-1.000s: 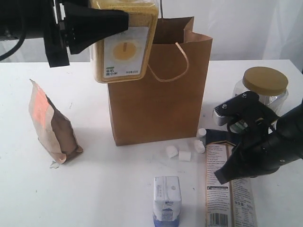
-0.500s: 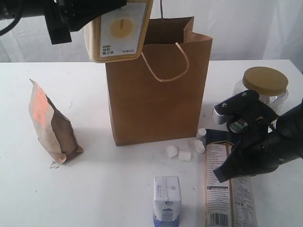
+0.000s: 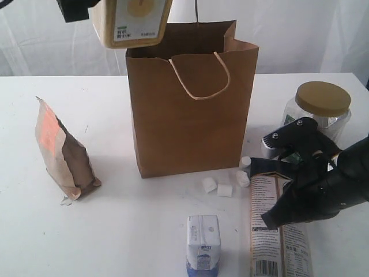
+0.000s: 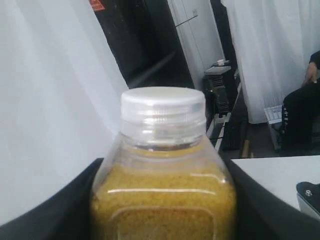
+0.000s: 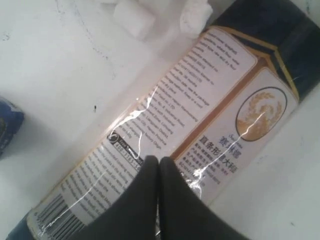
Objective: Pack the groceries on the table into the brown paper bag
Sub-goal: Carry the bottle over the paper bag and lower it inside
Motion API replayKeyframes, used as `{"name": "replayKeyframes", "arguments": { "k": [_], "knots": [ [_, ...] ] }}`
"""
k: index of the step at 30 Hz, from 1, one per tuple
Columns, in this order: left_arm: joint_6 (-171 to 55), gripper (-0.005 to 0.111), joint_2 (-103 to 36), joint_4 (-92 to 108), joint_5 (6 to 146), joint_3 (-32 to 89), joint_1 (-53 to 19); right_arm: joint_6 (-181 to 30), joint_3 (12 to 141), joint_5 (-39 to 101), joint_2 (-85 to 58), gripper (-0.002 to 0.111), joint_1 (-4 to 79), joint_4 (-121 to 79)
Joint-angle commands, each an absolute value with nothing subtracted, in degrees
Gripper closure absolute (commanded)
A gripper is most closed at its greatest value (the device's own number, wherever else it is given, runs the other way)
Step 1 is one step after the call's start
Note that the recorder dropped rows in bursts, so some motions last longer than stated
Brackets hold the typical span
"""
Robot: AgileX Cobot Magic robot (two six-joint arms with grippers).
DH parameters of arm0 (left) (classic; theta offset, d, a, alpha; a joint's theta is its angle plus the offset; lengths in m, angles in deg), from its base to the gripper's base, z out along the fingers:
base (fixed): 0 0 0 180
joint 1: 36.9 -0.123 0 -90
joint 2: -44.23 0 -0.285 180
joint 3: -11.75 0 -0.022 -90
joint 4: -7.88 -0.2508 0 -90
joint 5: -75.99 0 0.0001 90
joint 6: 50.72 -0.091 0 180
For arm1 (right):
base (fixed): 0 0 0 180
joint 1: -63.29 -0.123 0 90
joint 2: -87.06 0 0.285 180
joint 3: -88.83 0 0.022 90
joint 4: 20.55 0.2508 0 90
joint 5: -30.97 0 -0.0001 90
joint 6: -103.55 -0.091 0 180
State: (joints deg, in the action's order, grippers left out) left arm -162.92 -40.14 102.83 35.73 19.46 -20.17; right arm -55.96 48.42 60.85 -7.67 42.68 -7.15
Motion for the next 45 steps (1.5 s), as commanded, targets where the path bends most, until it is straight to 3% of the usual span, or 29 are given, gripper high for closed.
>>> {"name": "replayKeyframes", "arguments": {
  "k": [1, 30, 36, 45],
  "knots": [
    [-172.12, 0.107, -41.01, 107.83, 33.95, 16.3, -20.15, -56.39, 47.07, 60.45, -7.88, 0.108, 43.23, -5.82],
    [-172.03, 0.107, -61.26, 107.83, 26.6, 0.24, -20.15, -56.18, 46.84, 63.12, -7.88, 0.108, 43.23, -2.32],
    [-172.03, 0.107, -65.07, 107.83, 19.22, -0.25, -20.15, -56.18, 46.84, 62.75, -7.88, 0.108, 43.23, -2.32],
    [-172.03, 0.107, -65.21, 107.83, 19.1, -0.36, -20.15, -56.18, 46.84, 63.15, -7.88, 0.108, 43.23, -2.32]
  ]
}}
